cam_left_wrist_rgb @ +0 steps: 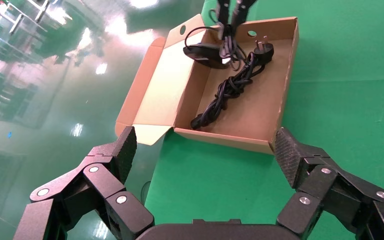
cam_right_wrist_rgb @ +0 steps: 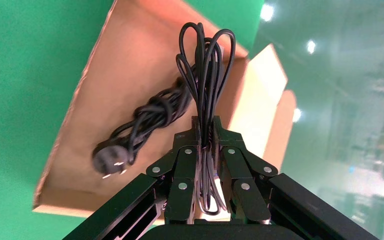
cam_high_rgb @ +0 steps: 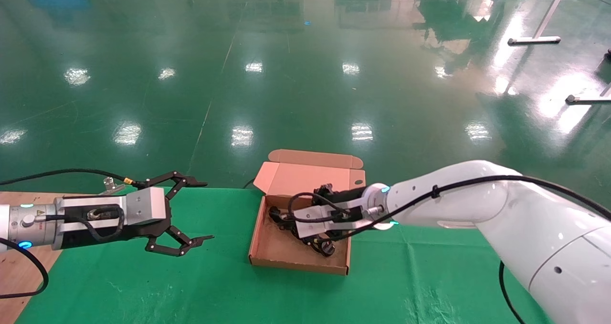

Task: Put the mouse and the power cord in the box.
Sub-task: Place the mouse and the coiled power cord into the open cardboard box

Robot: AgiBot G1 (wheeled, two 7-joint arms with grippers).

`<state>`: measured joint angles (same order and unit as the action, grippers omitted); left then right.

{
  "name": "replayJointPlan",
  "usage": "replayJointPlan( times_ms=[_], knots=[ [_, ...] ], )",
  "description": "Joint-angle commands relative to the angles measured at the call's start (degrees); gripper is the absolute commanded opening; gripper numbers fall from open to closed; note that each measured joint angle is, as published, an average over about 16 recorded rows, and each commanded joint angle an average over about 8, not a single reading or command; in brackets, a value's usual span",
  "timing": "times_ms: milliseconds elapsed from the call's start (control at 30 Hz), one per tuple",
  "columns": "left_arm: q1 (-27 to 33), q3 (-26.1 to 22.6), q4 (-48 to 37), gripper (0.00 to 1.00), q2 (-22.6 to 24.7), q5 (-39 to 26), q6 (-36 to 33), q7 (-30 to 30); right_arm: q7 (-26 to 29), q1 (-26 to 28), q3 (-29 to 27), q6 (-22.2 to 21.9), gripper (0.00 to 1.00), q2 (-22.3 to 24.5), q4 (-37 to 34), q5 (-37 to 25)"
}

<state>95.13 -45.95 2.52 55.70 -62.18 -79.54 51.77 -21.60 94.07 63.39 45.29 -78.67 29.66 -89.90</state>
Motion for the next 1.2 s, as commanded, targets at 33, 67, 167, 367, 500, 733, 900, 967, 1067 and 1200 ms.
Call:
replayJointPlan(
  times_ms=[33, 67, 167, 367, 500, 733, 900, 967, 1067, 1200],
  knots=[
    [0.11, -0.02, -0.31, 1.00, 0.10, -0.03, -0.09, 0.18, 1.15, -0.29, 1.70, -0.83, 0.81, 0.05, -0.20, 0.58],
    [0.14, -0.01, -0.45, 1.00, 0.11, 0.00, -0.14, 0.25, 1.52, -0.39, 2.21, -1.09, 0.92, 0.05, -0.17, 0.99],
    [0.22, 0.03, -0.75, 1.00, 0.10, 0.09, -0.28, 0.38, 2.20, -0.63, 3.24, -1.66, 1.00, 0.05, -0.01, 1.95],
    [0.27, 0.05, -0.90, 1.00, 0.10, 0.10, -0.38, 0.43, 2.35, -0.76, 3.64, -1.95, 1.00, 0.06, 0.03, 2.42],
    [0.27, 0.03, -0.81, 1.00, 0.11, 0.05, -0.34, 0.40, 2.23, -0.66, 3.33, -1.77, 1.00, 0.07, -0.08, 2.19],
    [0.24, 0.01, -0.67, 1.00, 0.13, 0.01, -0.23, 0.36, 2.09, -0.51, 2.97, -1.51, 1.00, 0.09, -0.18, 1.87],
    [0.14, 0.06, -0.43, 1.00, 0.11, 0.03, -0.20, 0.19, 2.00, -0.47, 2.79, -1.32, 1.00, 0.42, 0.07, 1.82],
    [-0.11, 0.26, 0.10, 1.00, -0.03, 0.17, -0.23, -0.26, 2.03, -0.52, 2.70, -1.22, 1.00, 0.63, 0.33, 1.89],
    [-0.99, 1.04, 1.96, 1.00, -0.58, 0.70, -0.39, -1.90, 2.50, -1.03, 1.89, -0.56, 1.00, 1.33, 1.03, 2.60],
    [-2.97, 2.80, 6.16, 1.00, -1.80, 1.90, -0.74, -5.59, 4.03, -2.55, -0.64, 1.46, 1.00, 3.01, 2.71, 4.76]
  ],
)
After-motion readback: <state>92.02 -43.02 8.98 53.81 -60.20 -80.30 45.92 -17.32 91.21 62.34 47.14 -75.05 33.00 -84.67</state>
